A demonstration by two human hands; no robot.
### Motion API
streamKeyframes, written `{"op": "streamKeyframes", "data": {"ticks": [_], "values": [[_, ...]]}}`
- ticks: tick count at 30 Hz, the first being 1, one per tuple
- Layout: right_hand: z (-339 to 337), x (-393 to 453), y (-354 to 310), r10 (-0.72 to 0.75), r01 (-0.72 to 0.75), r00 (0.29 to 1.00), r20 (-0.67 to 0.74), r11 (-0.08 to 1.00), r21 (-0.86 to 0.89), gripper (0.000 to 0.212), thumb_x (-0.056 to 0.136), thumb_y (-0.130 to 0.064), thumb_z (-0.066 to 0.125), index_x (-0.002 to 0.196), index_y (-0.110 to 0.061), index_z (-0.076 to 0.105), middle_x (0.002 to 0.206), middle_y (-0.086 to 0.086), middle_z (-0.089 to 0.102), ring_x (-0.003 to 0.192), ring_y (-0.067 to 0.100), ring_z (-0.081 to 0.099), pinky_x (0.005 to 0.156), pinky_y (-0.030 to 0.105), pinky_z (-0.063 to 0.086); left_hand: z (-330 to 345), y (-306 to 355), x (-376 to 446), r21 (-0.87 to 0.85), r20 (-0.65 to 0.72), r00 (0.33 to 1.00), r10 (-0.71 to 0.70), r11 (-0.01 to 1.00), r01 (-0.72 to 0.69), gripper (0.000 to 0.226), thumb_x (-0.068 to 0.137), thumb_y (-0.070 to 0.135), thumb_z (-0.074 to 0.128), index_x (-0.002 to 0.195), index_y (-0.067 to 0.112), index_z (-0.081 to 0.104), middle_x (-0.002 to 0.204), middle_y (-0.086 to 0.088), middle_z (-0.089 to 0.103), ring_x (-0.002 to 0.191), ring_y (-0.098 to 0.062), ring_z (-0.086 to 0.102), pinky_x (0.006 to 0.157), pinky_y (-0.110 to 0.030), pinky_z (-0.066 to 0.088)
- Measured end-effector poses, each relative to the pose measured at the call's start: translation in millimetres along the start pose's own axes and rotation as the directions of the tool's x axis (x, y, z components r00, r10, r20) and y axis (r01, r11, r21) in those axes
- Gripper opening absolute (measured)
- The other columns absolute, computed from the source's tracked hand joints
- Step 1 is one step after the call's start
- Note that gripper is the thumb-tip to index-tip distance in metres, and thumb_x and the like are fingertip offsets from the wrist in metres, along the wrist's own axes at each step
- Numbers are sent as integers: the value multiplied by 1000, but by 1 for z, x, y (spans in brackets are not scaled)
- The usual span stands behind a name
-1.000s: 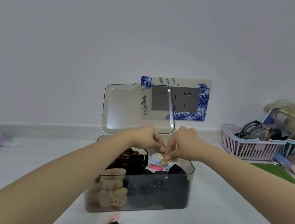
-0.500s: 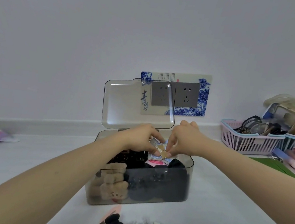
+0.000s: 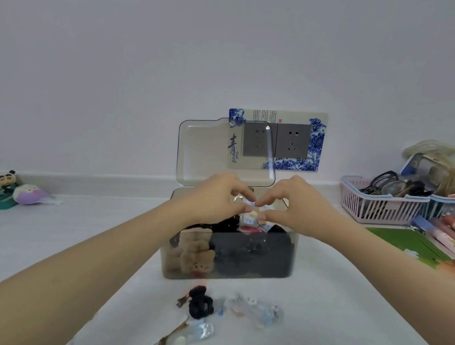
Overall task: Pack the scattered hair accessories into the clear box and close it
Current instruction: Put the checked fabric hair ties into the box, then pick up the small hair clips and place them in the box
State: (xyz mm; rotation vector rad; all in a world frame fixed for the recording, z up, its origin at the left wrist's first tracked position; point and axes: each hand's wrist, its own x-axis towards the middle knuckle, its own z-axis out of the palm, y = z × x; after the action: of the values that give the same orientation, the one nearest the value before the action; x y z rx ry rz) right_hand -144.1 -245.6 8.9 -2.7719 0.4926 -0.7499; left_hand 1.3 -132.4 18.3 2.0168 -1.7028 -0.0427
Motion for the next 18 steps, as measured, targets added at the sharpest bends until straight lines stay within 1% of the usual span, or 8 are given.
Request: {"op": "streamKeyframes", "data": {"ticks": [3,5,7,9,12,14,16,18], "values": [[-2,-30,-20,-42,46,998,-49,996,74,20,76,-30,73,96,-27,75,86,-13,64,81,-3,50,67,4,34,-6,12,-40,-82,-58,998,-35,996,30,16,90,23,60,100,24,72,90,14,63,86,-9,59,79,-25,48],[0,-48,-35,-55,57,998,-20,993,102,19,77,-29,73,95,-25,75,81,-17,63,74,-11,50,65,0,35,-5,18,-66,-97,-54,997,-51,994,45,15,90,21,60,97,22,73,80,19,62,78,-5,57,73,-21,45],[5,-63,-45,-33,26,999,40,988,155,19,78,-28,73,96,-24,74,77,-21,58,72,-16,51,66,-2,37,-1,18,-86,-62,3,997,-71,996,71,16,90,23,60,99,23,73,80,19,60,79,-5,57,73,-22,45],[15,-76,-52,2,-21,995,102,982,188,21,77,-30,73,99,-27,72,80,-19,58,73,-10,52,66,2,40,6,14,-106,-22,108,987,-119,992,122,18,89,26,60,104,22,71,90,13,62,89,-9,61,83,-28,49],[33,-88,-56,39,-76,979,199,981,180,27,76,-32,74,102,-28,70,87,-15,60,75,-6,52,66,6,41,20,0,-125,51,214,969,-121,992,112,16,87,23,61,97,13,70,101,0,62,98,-17,57,91,-39,48],[44,-93,-54,54,-99,966,251,981,168,30,76,-34,73,106,-28,68,93,-14,61,78,-5,53,67,6,40,27,-2,-134,53,228,960,-162,987,154,23,87,25,63,108,20,71,113,6,66,104,-13,58,90,-29,46],[53,-96,-53,76,-123,958,277,979,160,33,76,-38,71,107,-30,67,101,-11,62,87,1,56,70,10,42,33,-3,-140,40,198,959,-205,979,201,34,87,28,65,120,25,65,121,10,63,100,-8,57,82,-18,41],[60,-98,-52,97,-146,951,294,978,148,35,76,-40,71,109,-31,66,105,-9,62,93,7,57,77,18,45,39,-4,-143,-9,155,960,-232,972,237,33,85,27,67,118,25,65,111,14,63,87,-5,55,70,-12,39]]}}
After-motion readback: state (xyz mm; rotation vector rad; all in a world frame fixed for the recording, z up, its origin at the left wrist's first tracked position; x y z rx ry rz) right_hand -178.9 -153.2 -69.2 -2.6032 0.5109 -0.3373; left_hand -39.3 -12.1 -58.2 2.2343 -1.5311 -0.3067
